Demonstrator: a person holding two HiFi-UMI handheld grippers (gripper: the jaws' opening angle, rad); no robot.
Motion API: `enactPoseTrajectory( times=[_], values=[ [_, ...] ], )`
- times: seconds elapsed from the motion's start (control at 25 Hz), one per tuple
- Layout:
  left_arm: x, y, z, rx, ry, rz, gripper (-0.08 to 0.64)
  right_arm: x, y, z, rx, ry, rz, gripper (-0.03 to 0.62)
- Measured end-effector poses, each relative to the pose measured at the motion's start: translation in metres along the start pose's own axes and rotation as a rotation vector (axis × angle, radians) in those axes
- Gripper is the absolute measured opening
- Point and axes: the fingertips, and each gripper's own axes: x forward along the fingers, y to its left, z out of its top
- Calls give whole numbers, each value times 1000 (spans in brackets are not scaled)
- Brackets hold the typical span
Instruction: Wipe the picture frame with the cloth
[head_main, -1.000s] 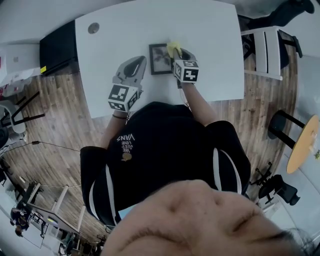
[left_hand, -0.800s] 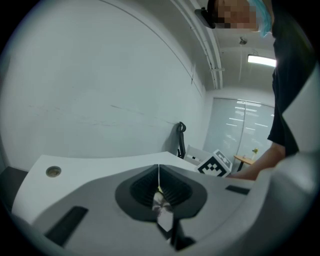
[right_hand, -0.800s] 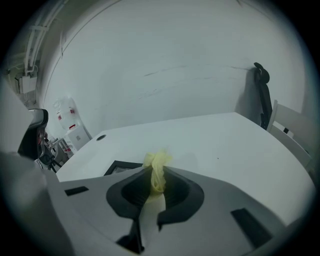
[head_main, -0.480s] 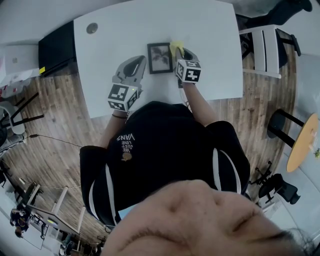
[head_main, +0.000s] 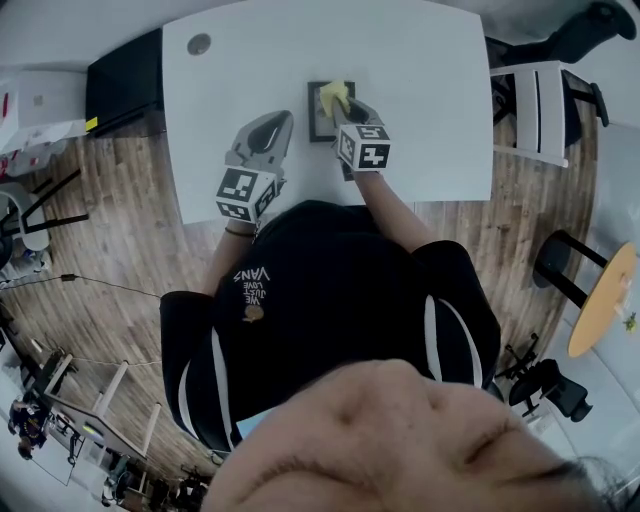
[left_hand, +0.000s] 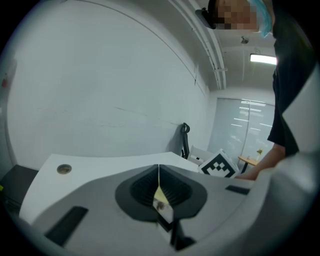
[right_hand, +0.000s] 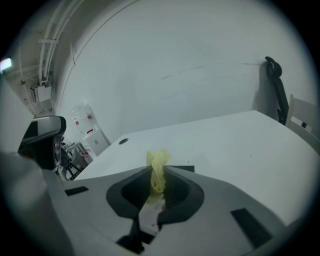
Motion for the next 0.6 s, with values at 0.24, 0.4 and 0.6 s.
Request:
enactPoseTrajectory(
  times=[0.24,0.4,0.6],
  values=[
    [-16,8,-4,-9,-1,38,17,14,30,-10,-24,27,54,48],
    [-22,11,-7,-5,-2,51,17,18,40,-15,-39,40,68,48],
    [-25,10,-7,-4,-1,55,17,22,40,-23,-56,63,63,48]
  ],
)
